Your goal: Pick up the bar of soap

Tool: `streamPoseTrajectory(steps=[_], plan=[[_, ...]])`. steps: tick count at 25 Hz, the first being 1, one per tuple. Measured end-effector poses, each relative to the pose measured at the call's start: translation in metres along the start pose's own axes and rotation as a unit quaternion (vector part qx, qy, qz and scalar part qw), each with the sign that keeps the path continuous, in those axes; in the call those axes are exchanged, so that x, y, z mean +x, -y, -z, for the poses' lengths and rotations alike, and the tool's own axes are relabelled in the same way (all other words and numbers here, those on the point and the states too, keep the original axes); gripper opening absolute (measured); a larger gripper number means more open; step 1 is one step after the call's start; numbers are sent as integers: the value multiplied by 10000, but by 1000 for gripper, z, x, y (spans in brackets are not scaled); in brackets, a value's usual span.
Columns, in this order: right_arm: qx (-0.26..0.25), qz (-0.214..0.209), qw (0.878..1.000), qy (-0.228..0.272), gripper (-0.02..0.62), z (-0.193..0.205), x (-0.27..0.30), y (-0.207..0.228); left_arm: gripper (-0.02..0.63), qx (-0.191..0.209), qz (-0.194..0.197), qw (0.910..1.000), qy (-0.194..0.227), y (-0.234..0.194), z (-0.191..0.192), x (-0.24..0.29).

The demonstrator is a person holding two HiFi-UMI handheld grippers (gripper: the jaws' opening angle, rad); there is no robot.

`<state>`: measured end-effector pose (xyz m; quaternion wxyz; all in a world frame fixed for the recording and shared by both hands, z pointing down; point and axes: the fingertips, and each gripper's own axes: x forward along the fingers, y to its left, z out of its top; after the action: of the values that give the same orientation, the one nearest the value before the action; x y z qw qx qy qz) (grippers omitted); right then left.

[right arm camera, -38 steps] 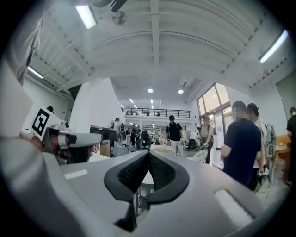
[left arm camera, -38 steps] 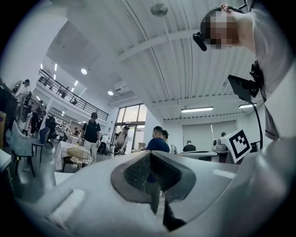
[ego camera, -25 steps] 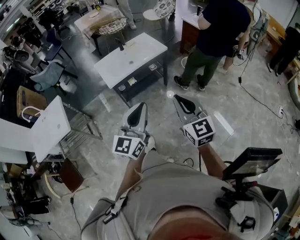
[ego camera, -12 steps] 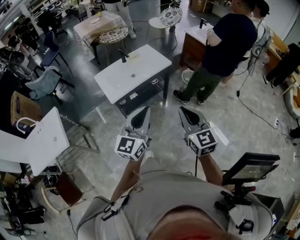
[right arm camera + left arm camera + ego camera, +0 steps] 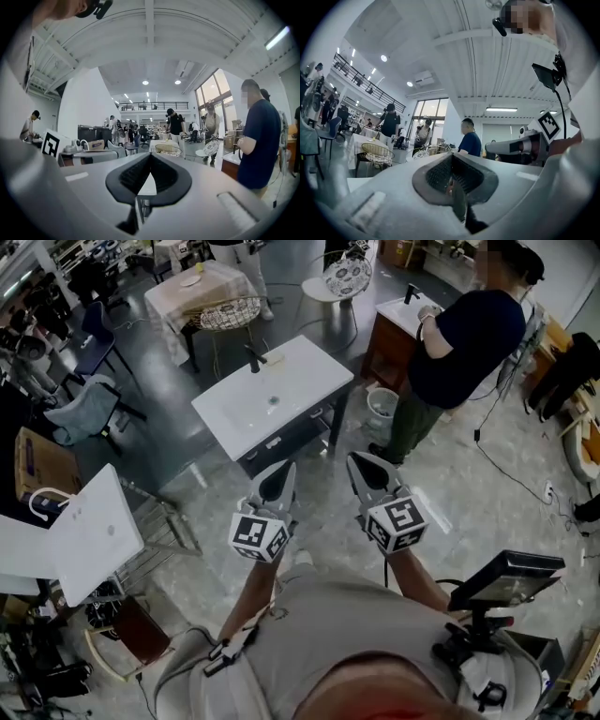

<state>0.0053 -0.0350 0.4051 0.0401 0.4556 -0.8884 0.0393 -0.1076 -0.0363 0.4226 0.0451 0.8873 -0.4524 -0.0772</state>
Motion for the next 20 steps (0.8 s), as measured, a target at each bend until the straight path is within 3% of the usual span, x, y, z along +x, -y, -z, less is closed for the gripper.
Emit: streamPoseTrajectory(steps=[7, 13, 20], plan=[[-95, -369, 9993, -15, 5, 5, 55, -61, -2, -1, 90, 9999, -57, -47, 14, -23], [-14, -261, 9993, -269, 5, 27, 58, -62, -2, -155, -28, 9999, -14, -66, 21, -33], [253, 86, 9992, -281, 5, 35, 50, -45, -2, -273, 154, 9991, -274, -54, 33, -32]])
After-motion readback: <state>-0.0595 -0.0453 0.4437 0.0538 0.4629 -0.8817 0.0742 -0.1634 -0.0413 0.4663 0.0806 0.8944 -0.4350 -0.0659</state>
